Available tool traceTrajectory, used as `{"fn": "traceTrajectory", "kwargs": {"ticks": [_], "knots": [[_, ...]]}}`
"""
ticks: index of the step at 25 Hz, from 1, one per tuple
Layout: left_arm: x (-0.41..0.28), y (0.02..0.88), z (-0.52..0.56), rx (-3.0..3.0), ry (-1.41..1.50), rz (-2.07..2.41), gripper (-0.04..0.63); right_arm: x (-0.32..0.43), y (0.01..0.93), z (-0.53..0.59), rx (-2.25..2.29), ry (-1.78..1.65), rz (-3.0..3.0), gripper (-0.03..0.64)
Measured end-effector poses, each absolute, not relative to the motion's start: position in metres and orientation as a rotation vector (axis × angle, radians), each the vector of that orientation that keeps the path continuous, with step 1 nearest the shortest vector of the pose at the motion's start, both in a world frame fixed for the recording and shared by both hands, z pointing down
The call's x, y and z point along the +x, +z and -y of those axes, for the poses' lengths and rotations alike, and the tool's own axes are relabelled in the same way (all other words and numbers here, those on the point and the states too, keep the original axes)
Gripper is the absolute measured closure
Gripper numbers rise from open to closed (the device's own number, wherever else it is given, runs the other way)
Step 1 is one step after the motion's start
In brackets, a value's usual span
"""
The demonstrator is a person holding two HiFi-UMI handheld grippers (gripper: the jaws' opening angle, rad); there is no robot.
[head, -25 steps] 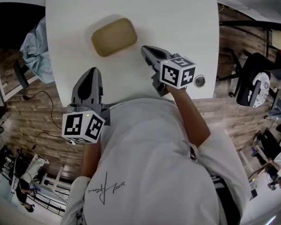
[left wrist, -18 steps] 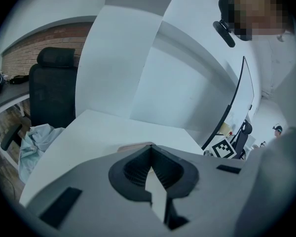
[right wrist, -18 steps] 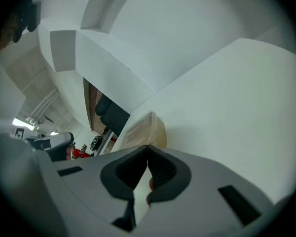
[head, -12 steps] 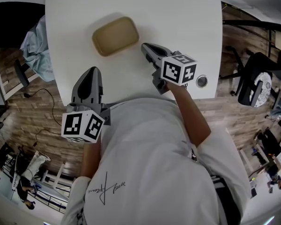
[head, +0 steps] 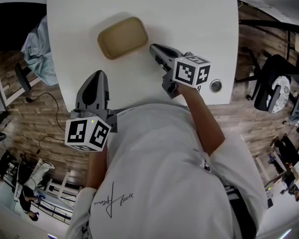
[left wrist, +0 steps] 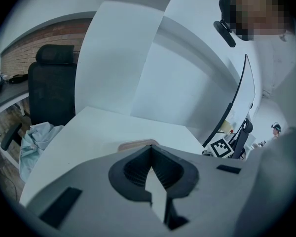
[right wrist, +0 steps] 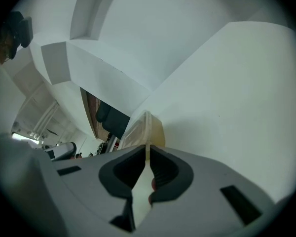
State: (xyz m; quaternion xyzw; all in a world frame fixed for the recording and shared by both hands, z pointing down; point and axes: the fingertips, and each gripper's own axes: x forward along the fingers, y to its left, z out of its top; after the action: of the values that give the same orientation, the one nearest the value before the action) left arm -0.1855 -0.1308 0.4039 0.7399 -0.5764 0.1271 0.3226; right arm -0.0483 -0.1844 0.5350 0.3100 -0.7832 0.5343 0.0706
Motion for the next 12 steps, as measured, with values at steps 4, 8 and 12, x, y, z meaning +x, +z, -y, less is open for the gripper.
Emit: {"fn": "traceTrajectory", "kwargs": {"ticks": [4, 8, 12], "knots": [[-0.1871, 0.4052, 0.1321, 1.936, 0.335, 1.513, 0.588, -0.0501, 0.5352, 0.1842, 0.917, 1.652, 2.355, 0.574], [-0.1860, 0.4051, 0.1331, 1.936, 0.335, 1.511, 0.588, -0.0500, 0.5371, 0.1840, 0.903, 1.682, 2.349, 0.564], [-0.1858, 0.4057, 0.1336, 1.932, 0.343, 1.510, 0.588, -0.0516, 0.5360, 0.1848, 0.878, 1.721, 2.357, 0.554]]}}
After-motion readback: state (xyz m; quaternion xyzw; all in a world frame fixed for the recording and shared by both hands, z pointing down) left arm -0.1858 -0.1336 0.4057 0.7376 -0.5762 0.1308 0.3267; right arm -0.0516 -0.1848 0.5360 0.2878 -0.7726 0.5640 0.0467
